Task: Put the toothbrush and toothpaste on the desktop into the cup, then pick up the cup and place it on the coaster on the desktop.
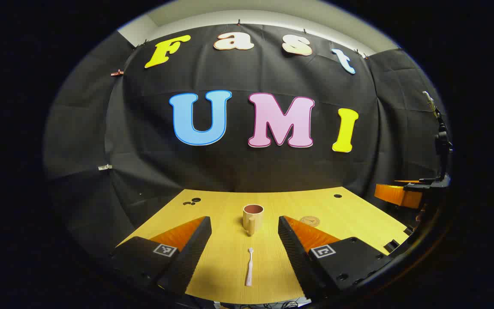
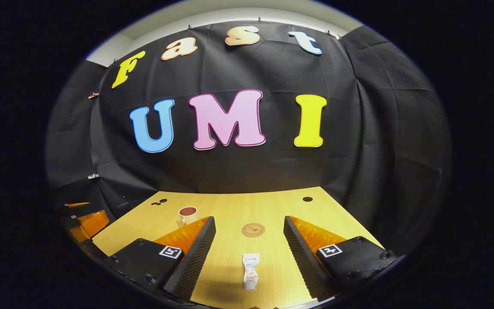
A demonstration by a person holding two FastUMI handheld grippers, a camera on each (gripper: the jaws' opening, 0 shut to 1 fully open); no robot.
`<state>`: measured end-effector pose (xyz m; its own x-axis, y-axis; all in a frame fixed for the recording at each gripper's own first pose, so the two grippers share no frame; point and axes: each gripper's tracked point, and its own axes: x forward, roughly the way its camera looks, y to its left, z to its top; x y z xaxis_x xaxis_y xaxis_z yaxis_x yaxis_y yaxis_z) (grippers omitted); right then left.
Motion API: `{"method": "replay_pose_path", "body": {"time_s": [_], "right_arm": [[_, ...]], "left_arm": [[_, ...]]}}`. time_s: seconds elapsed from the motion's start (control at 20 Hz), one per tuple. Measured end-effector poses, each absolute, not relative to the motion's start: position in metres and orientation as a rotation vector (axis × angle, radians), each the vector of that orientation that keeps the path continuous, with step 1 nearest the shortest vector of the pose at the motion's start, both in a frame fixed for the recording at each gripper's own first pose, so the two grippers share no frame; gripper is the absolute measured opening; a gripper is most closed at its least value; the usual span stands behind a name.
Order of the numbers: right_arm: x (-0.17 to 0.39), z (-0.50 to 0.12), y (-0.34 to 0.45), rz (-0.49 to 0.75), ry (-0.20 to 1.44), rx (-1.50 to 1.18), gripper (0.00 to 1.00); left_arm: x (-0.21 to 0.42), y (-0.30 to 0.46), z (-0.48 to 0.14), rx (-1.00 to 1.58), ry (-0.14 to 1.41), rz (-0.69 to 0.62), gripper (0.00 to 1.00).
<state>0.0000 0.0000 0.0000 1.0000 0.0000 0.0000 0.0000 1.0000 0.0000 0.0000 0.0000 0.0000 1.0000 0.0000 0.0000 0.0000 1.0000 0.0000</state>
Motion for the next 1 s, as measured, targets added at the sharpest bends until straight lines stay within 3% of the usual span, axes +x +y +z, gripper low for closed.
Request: {"method": "replay_pose_path", "body": {"time_s": [1.0], "right_arm": [[0.025, -0.044, 0.007, 0.016, 0.164, -0.039, 0.98]], "left_arm": [[0.019, 0.011, -0.029, -0.023, 0.079, 0.010, 0.97]]}}
